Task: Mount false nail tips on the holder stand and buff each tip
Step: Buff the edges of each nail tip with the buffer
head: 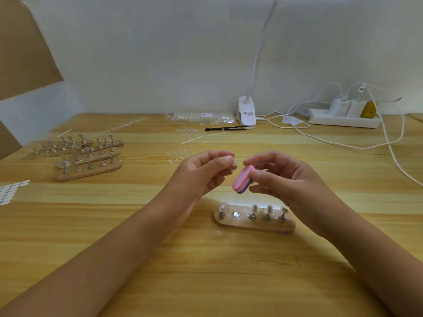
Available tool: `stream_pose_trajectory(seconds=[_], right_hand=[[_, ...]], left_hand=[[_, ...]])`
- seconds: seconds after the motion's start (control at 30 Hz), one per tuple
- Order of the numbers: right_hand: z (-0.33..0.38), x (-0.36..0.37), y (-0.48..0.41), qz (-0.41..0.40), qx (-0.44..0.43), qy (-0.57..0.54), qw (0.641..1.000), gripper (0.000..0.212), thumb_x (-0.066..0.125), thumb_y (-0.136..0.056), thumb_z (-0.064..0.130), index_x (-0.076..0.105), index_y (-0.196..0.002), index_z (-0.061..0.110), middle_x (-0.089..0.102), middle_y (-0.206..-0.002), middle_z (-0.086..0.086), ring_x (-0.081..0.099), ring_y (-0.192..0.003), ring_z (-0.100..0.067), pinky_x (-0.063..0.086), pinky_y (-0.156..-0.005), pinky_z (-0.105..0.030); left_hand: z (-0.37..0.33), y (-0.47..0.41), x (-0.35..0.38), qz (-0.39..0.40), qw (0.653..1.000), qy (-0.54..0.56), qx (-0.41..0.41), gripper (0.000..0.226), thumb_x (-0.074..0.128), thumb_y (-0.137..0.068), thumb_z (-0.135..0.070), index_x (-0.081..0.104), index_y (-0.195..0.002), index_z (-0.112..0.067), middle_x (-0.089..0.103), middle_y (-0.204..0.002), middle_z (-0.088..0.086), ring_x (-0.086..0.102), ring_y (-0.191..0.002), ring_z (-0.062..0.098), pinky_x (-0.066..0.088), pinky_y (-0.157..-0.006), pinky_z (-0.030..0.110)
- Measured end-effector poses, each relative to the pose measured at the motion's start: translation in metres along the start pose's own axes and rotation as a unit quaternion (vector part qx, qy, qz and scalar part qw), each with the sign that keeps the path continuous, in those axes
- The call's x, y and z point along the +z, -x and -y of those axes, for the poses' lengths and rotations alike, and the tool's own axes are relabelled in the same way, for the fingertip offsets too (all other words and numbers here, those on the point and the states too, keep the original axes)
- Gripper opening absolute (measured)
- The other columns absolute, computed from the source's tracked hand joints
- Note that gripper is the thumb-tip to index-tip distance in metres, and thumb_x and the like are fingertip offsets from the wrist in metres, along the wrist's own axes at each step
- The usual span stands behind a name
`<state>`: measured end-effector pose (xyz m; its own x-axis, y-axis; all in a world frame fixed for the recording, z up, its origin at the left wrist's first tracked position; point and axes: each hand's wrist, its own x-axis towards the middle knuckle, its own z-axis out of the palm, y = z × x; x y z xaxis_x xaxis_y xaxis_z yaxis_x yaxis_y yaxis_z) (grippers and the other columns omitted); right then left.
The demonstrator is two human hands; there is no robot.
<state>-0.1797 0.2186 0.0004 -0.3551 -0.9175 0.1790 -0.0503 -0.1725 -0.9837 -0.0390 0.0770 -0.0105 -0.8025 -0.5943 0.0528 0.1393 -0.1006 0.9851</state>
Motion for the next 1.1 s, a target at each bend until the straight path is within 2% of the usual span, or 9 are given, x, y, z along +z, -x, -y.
stream_pose_trajectory(seconds=[0.1,0.3,0.47,0.53,0.63,0.8,0.93,1.1], right_hand=[[-0.0013,0.0017,-0.0004,-0.021,-0.011,-0.004,1.0,0.03,0.072,-0.076,0.025,0.071,-0.104,0.013,0.074,-0.097,-0.007,0.072,-0.092,-0.019,0.055,-0.076,-0.019],[-0.0018,0.0009,-0.0014,-0.034,-0.022,-0.018,0.999,0.035,0.074,-0.072,0.03,0.071,-0.103,0.015,0.073,-0.1,-0.01,0.071,-0.097,-0.024,0.055,-0.082,-0.023],[-0.0013,0.0026,0.0001,0.005,-0.017,-0.003,1.0,0.03,0.072,-0.077,0.026,0.07,-0.104,0.013,0.074,-0.1,-0.009,0.072,-0.097,-0.023,0.055,-0.081,-0.021],[-0.0015,0.0028,-0.0006,-0.009,-0.024,-0.006,1.0,0.033,0.072,-0.076,0.025,0.069,-0.105,0.011,0.074,-0.099,-0.008,0.072,-0.097,-0.022,0.055,-0.083,-0.022],[-0.0007,0.0003,-0.0015,-0.049,-0.031,-0.03,0.998,0.036,0.072,-0.073,0.026,0.068,-0.105,0.011,0.073,-0.097,-0.005,0.071,-0.095,-0.022,0.055,-0.085,-0.025],[-0.0018,0.005,0.0016,0.008,-0.018,0.013,1.0,0.028,0.072,-0.078,0.022,0.068,-0.103,0.01,0.074,-0.098,-0.009,0.072,-0.095,-0.023,0.056,-0.081,-0.022],[-0.0015,0.003,-0.0002,-0.045,-0.037,-0.005,0.998,0.03,0.072,-0.076,0.023,0.067,-0.102,0.01,0.074,-0.095,-0.006,0.072,-0.093,-0.022,0.056,-0.083,-0.024],[-0.0022,0.0038,0.0008,0.003,-0.025,0.011,1.0,0.029,0.072,-0.077,0.022,0.066,-0.102,0.009,0.074,-0.095,-0.006,0.072,-0.093,-0.02,0.055,-0.08,-0.021]], left_hand=[[0.0015,0.0009,0.0012,0.016,0.999,-0.042,0.004,0.015,0.073,-0.084,-0.033,0.077,-0.098,-0.028,0.075,-0.097,-0.002,0.068,-0.095,0.01,0.052,-0.089,0.025],[0.0032,0.0022,0.0021,0.019,0.996,-0.085,0.015,0.027,0.074,-0.082,-0.038,0.077,-0.104,-0.022,0.075,-0.106,0.003,0.068,-0.1,0.01,0.05,-0.094,0.027],[0.003,0.0009,0.0028,0.013,0.996,-0.088,0.022,0.022,0.072,-0.079,-0.039,0.078,-0.095,-0.026,0.076,-0.101,0.0,0.069,-0.098,0.012,0.051,-0.098,0.034],[0.0034,0.0012,0.0028,0.015,0.996,-0.088,0.024,0.022,0.076,-0.08,-0.039,0.077,-0.096,-0.023,0.076,-0.1,-0.001,0.069,-0.096,0.011,0.052,-0.094,0.031],[0.004,0.0021,0.003,0.016,0.995,-0.097,0.027,0.022,0.071,-0.081,-0.038,0.074,-0.097,-0.023,0.075,-0.097,-0.005,0.068,-0.095,0.006,0.051,-0.084,0.021],[0.0046,0.0027,0.0046,0.007,0.995,-0.1,0.028,0.011,0.066,-0.093,-0.023,0.072,-0.101,-0.019,0.075,-0.105,0.008,0.068,-0.106,0.027,0.052,-0.099,0.038],[0.004,0.0022,0.0051,0.0,0.993,-0.109,0.035,0.009,0.066,-0.092,-0.021,0.071,-0.1,-0.021,0.075,-0.095,-0.004,0.069,-0.094,0.01,0.054,-0.089,0.025],[0.0037,0.0018,0.0062,0.0,0.993,-0.111,0.05,0.012,0.066,-0.092,-0.02,0.068,-0.103,-0.02,0.075,-0.092,-0.004,0.07,-0.098,0.017,0.054,-0.095,0.032]])
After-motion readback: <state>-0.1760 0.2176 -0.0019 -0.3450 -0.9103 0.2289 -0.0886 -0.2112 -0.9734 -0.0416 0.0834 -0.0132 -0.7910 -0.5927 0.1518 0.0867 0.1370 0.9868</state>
